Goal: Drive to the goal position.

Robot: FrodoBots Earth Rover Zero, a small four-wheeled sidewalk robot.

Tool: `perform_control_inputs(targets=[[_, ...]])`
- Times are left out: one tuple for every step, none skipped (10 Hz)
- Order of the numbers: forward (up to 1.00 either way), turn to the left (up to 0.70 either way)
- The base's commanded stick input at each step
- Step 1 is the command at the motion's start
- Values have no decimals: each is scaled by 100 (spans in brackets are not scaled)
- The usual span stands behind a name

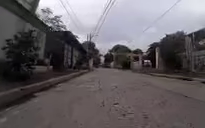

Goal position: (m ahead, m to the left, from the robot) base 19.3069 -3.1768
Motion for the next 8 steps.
perform_control_inputs(targets=[[70,0],[70,0],[70,0],[70,0],[70,0],[70,-10],[70,-35],[70,-35]])
